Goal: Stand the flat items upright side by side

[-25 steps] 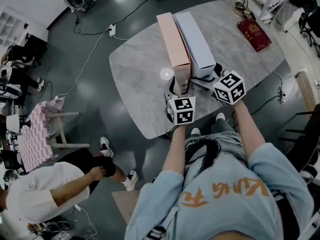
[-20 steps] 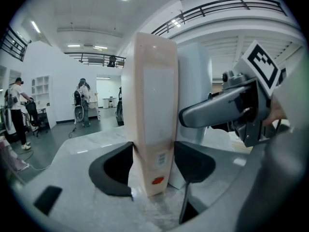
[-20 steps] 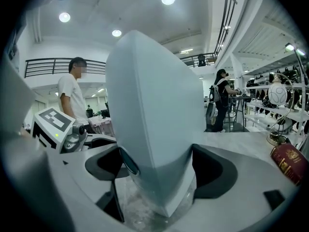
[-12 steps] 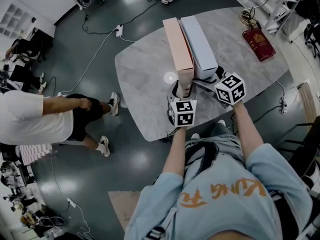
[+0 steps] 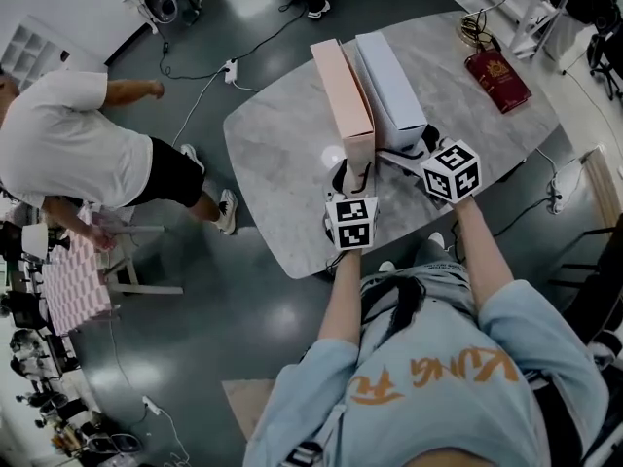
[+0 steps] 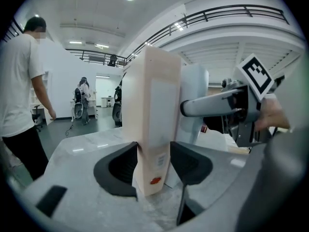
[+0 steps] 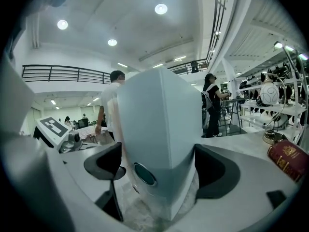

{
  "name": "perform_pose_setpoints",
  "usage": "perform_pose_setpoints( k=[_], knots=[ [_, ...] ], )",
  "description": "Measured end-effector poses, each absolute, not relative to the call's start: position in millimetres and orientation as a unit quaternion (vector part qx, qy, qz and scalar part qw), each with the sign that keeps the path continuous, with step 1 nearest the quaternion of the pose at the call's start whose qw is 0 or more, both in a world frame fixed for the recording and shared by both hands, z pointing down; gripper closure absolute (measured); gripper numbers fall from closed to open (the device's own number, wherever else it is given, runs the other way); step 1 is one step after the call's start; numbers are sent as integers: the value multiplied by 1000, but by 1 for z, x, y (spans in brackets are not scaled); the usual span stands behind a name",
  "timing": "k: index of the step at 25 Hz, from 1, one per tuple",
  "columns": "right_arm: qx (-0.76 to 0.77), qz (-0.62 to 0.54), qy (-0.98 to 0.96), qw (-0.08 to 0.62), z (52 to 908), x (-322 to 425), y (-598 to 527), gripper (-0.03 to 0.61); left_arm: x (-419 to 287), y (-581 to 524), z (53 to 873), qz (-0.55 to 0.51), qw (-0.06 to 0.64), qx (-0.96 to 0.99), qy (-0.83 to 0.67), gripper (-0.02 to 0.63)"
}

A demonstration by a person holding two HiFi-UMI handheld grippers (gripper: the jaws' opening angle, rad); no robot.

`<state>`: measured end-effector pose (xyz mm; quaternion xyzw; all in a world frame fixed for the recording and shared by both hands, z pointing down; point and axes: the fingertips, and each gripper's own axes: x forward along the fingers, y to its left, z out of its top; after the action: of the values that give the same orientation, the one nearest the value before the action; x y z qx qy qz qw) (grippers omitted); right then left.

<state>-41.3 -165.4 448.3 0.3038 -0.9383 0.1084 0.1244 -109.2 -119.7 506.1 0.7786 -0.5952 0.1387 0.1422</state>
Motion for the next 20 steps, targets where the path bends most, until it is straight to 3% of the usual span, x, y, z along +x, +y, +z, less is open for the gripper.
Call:
perform_pose_setpoints(
  k=[17, 20],
  knots=[
    [385, 113, -913, 80, 428, 3, -154, 124, -111, -95, 446, 67, 106, 778, -615, 486],
    [395, 106, -910, 70, 419, 13, -152, 183, -108, -91, 435, 59, 98, 777, -619, 507]
  ],
)
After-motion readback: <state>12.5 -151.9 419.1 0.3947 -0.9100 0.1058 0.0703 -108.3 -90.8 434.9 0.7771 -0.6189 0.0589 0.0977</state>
